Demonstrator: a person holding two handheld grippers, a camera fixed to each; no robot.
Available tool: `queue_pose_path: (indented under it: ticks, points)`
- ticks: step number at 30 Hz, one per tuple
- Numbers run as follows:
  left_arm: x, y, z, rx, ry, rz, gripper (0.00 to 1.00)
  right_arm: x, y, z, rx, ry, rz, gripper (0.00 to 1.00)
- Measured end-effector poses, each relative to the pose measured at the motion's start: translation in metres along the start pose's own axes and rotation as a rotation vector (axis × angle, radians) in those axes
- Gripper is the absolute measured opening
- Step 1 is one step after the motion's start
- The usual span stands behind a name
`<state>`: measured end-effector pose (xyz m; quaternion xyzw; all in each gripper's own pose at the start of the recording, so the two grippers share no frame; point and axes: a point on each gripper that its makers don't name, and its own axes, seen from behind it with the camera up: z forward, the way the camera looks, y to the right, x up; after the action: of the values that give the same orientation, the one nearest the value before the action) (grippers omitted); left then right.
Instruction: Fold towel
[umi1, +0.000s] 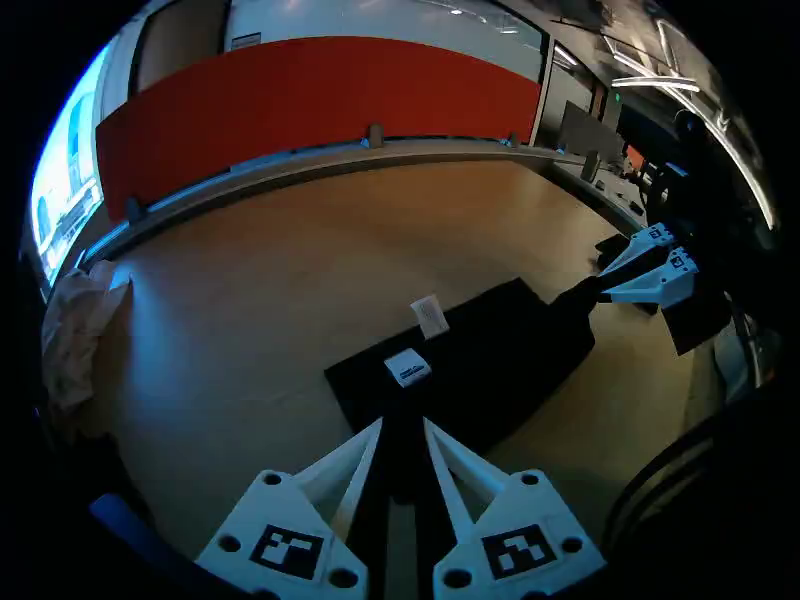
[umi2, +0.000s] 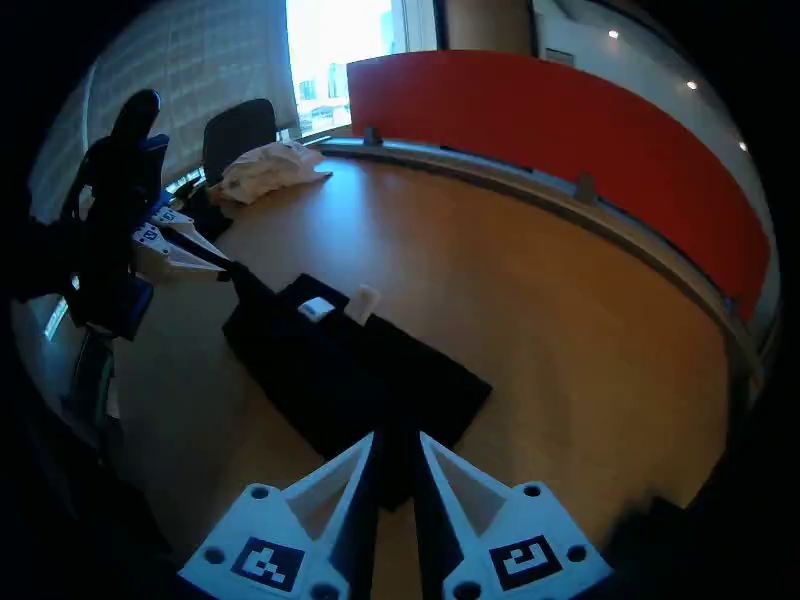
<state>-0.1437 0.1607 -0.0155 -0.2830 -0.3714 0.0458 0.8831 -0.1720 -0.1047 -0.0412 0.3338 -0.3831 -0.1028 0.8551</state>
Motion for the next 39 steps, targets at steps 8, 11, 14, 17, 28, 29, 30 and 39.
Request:
queue_pose_path:
  ticks: [8, 11, 14, 17, 28, 29, 30, 39]
  points:
    - [-0.004, -0.008, 0.02, -0.002, -0.014, 0.012, 0.13, -0.006, 0.008, 0.019, -0.011, -0.022, 0.031, 0.17]
    - [-0.009, -0.011, 0.028, 0.002, -0.024, 0.012, 0.13, -0.008, 0.012, 0.026, -0.018, -0.028, 0.046, 0.18]
    - [-0.012, -0.016, 0.034, 0.01, -0.03, 0.014, 0.13, -0.01, 0.016, 0.032, -0.027, -0.034, 0.058, 0.18]
    - [-0.014, -0.019, 0.04, 0.017, -0.036, 0.017, 0.13, -0.01, 0.017, 0.037, -0.032, -0.038, 0.062, 0.19]
    - [-0.014, -0.025, 0.053, 0.035, -0.046, 0.025, 0.21, -0.009, 0.025, 0.05, -0.07, -0.043, 0.065, 0.25]
    - [-0.014, -0.026, 0.054, 0.035, -0.047, 0.024, 0.23, -0.009, 0.025, 0.051, -0.073, -0.043, 0.067, 0.26]
    - [-0.014, -0.026, 0.055, 0.036, -0.049, 0.024, 0.23, -0.009, 0.026, 0.052, -0.077, -0.044, 0.069, 0.26]
    - [-0.01, -0.035, 0.061, 0.057, -0.05, 0.036, 0.3, -0.008, 0.036, 0.059, -0.12, -0.049, 0.077, 0.36]
